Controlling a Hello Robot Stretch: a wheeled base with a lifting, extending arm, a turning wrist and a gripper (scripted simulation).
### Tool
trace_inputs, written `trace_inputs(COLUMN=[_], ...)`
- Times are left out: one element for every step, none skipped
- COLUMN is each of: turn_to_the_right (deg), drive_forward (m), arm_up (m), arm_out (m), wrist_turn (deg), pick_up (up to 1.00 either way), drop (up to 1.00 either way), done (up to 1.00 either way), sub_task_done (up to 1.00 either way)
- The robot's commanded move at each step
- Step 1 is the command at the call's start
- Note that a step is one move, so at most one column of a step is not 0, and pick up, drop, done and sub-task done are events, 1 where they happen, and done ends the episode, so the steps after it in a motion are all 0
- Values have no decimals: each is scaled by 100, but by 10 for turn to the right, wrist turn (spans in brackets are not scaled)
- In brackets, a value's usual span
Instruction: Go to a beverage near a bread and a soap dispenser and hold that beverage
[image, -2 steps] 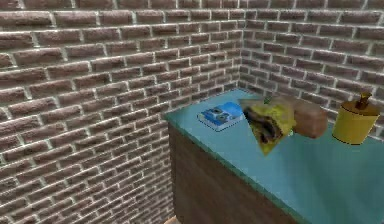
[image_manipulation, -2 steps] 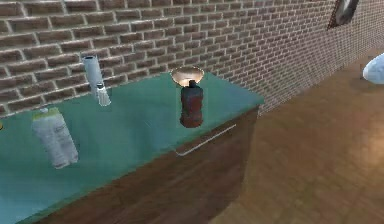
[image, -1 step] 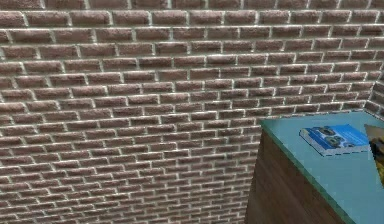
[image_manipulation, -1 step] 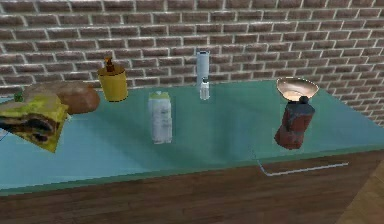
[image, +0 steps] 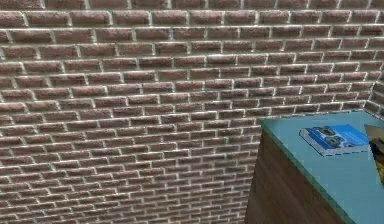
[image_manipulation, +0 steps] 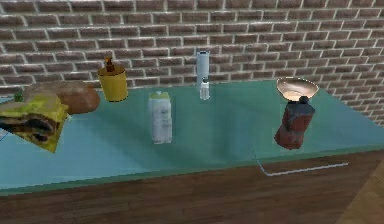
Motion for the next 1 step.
trace_inputs(turn_to_the_right=[0], drive_forward=[0], arm_up=[38], arm_out=[0], wrist_turn=[0], pick_up=[0], drop=[0], done=[0], sub_task_done=[0])
